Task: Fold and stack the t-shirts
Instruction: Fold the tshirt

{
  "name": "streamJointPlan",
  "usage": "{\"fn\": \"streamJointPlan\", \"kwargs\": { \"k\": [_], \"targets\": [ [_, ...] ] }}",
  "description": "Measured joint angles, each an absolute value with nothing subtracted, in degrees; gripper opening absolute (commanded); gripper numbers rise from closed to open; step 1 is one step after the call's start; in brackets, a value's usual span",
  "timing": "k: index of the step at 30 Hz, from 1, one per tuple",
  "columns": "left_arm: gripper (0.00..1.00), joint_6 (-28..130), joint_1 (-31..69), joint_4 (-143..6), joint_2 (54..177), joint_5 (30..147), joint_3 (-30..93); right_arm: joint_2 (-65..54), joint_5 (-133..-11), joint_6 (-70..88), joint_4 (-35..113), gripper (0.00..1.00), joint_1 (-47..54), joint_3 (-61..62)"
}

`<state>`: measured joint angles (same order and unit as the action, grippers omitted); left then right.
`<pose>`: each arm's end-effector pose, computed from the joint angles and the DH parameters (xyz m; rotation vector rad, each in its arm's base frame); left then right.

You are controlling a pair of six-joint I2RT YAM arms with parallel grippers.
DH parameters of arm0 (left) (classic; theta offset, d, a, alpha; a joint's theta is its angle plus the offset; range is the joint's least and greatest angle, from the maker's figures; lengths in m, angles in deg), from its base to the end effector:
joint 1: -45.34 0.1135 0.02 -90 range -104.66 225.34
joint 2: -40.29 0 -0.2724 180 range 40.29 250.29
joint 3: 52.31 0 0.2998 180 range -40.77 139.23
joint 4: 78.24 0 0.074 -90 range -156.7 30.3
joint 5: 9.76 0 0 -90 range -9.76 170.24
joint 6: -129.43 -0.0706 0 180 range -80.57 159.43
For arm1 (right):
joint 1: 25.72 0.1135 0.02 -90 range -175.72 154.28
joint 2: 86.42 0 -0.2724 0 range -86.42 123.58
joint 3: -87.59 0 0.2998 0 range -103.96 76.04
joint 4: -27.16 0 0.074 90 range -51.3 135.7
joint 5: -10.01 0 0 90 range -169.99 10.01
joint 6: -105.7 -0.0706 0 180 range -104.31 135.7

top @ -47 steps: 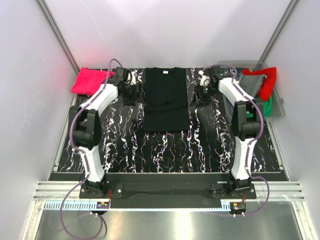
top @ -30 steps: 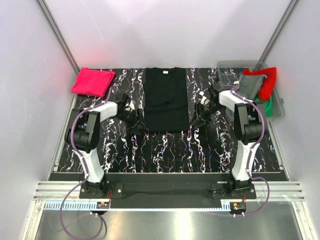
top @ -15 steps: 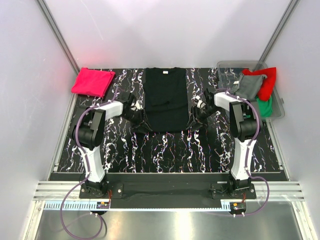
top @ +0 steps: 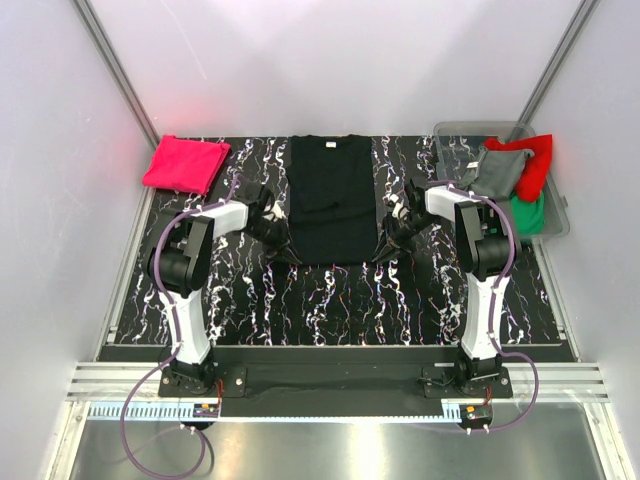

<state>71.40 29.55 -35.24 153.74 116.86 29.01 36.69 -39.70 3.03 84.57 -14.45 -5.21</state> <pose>0.3887 -0.1537 0.0777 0.2872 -2.9204 1.0420 0.4154 0.1293 0.0626 -0.0140 -2.8531 -1.0356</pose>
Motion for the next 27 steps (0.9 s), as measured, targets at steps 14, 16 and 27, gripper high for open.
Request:
{"fn": "streamJointPlan", "kwargs": {
  "k": [14,16,27],
  "targets": [
    [0.0,68.47,29.55,-33.75,153.59,116.58,33.8,34.9,-40.07,1.65,82.1,0.0,-14.69,-4.03],
    [0.0,67.44,29.55,-33.14,152.98,116.33,34.89,32.34,-40.05,1.65,81.81,0.0,-14.8,-3.35],
    [0.0,64.51,29.53,-30.06,139.49,115.9,38.17,10.38,-39.74,1.02,82.34,0.0,-16.11,2.92]
  ]
}}
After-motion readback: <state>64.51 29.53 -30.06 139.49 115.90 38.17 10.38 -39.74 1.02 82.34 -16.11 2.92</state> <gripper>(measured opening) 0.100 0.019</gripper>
